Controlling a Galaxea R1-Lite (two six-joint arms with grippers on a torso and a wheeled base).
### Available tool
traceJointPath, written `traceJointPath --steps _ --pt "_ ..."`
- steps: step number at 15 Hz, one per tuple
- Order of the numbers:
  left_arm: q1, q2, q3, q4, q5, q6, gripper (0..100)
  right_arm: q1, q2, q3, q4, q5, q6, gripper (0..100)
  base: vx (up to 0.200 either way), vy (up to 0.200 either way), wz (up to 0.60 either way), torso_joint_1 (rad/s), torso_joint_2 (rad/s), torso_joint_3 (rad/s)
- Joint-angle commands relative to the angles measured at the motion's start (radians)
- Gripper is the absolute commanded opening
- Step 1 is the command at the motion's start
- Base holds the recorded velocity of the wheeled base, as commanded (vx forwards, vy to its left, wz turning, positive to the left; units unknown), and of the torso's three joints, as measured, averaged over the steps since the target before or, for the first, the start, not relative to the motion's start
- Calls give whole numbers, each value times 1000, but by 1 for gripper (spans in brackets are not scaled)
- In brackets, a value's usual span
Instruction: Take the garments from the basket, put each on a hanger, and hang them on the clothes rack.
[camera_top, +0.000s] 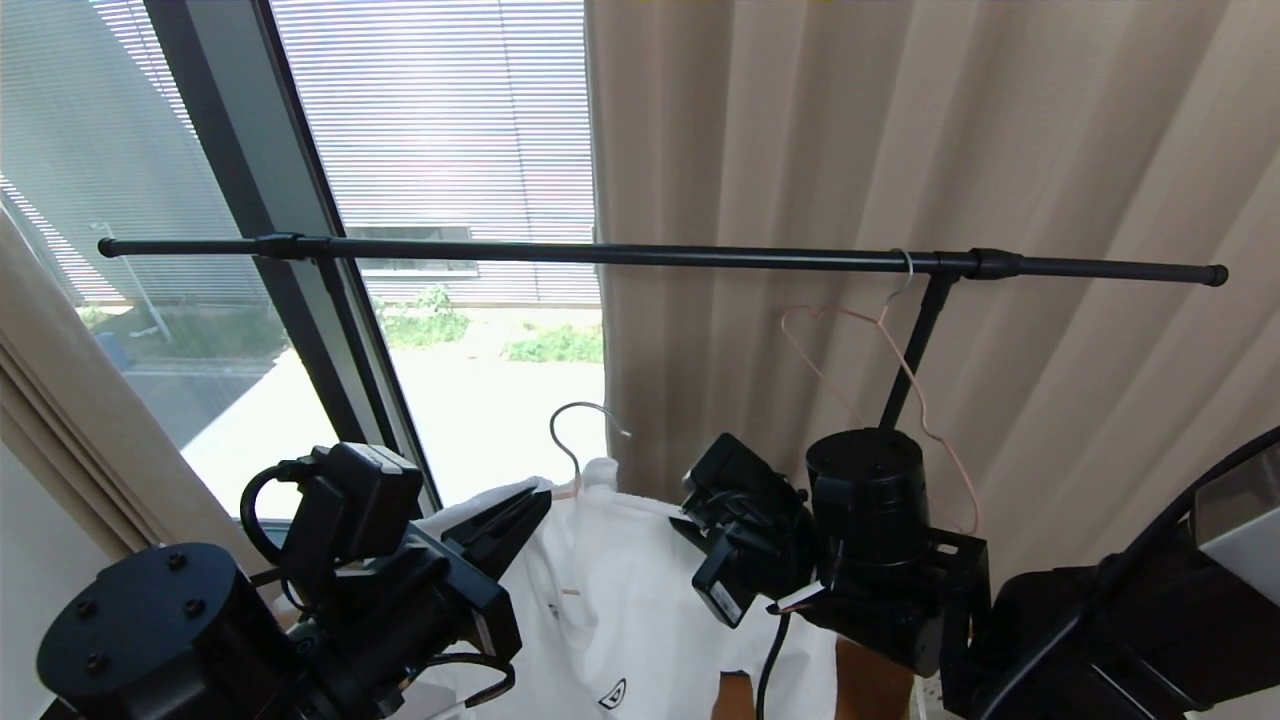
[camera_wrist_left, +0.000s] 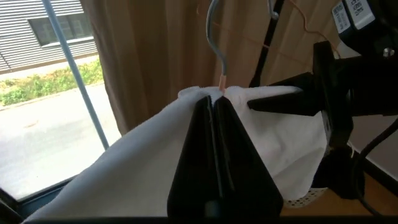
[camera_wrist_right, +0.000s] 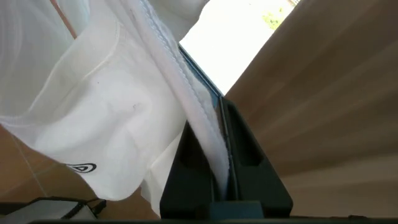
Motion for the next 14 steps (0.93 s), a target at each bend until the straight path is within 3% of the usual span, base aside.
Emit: traceJointPath --steps 1,7,14 --pt "-21 -20 7 -1 0 1 0 8 34 -5 -26 2 17 0 0 0 0 0 0 0" --pt "-31 -25 12 -1 -2 -1 0 8 28 -16 -115 9 89 0 0 0 0 0 0 0" --pt "-30 -25 12 -1 -2 -3 0 -17 -16 -14 -136 12 106 0 0 0 0 0 0 0"
